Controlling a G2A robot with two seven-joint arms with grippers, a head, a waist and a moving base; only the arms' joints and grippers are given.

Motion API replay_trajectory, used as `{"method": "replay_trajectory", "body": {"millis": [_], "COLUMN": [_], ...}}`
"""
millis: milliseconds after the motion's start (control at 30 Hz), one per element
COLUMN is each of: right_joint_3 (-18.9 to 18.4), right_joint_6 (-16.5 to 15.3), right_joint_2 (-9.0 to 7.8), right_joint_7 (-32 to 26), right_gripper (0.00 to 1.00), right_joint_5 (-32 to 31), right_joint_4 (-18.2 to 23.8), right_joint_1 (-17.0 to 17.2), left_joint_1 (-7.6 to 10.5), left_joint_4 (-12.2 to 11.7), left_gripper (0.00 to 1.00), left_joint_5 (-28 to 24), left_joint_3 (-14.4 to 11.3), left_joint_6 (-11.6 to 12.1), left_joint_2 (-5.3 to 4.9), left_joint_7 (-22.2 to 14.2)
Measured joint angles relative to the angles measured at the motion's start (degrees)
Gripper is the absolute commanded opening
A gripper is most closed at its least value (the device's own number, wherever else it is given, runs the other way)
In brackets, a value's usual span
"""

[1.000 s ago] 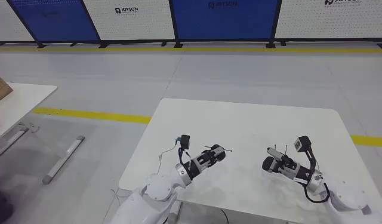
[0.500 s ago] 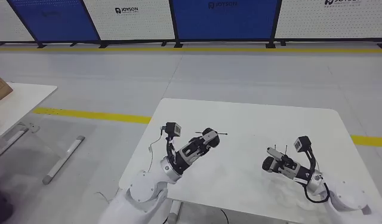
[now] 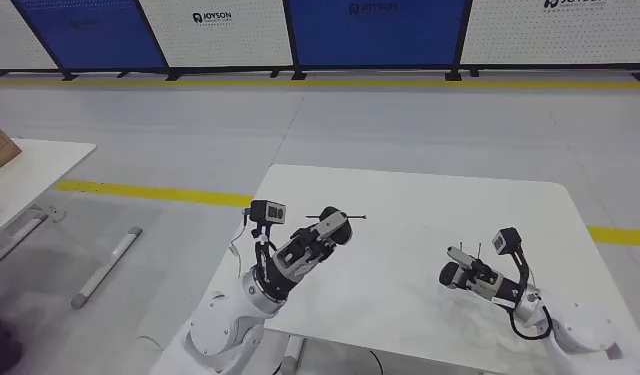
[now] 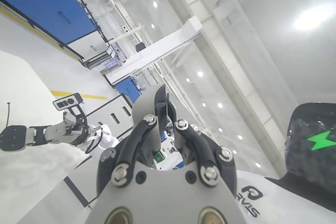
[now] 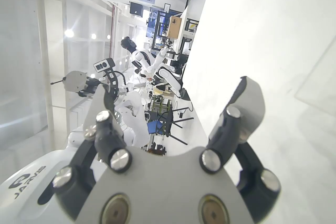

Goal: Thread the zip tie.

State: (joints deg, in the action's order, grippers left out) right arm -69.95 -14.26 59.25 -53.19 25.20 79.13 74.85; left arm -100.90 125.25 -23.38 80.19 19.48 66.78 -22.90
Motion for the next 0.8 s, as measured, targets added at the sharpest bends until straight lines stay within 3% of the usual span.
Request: {"method": "replay_trajectory", "body": {"millis": [200, 400, 533, 800], "right_joint_3": [0.00, 0.00, 0.00, 0.00], "right_joint_6": [0.00, 0.00, 0.00, 0.00], "right_joint_2": [0.00, 0.00, 0.00, 0.00], "right_joint_7": [0.00, 0.00, 0.00, 0.00], "right_gripper": [1.00, 1.00, 1.00, 1.00], "right_joint_5": [0.00, 0.00, 0.00, 0.00], "right_joint_4": [0.00, 0.00, 0.00, 0.00], "right_joint_1": [0.00, 0.00, 0.00, 0.00], "left_joint_1": [-1.28, -1.93, -1.38, 3.77], "left_joint_4": [1.22, -0.06, -3.74, -13.56], "left_gripper": [0.00, 0.00, 0.00, 0.00], "left_joint_5": [1.20, 4.40, 9.21, 14.08], "left_joint_3": [1.46, 1.18, -0.56, -5.46], "left_joint_6": [0.00, -0.12, -2.06, -8.82], "left_joint_2": [0.32, 0.41, 0.30, 0.56], "left_joint_7": [-0.19, -1.18, -2.11, -1.07]}}
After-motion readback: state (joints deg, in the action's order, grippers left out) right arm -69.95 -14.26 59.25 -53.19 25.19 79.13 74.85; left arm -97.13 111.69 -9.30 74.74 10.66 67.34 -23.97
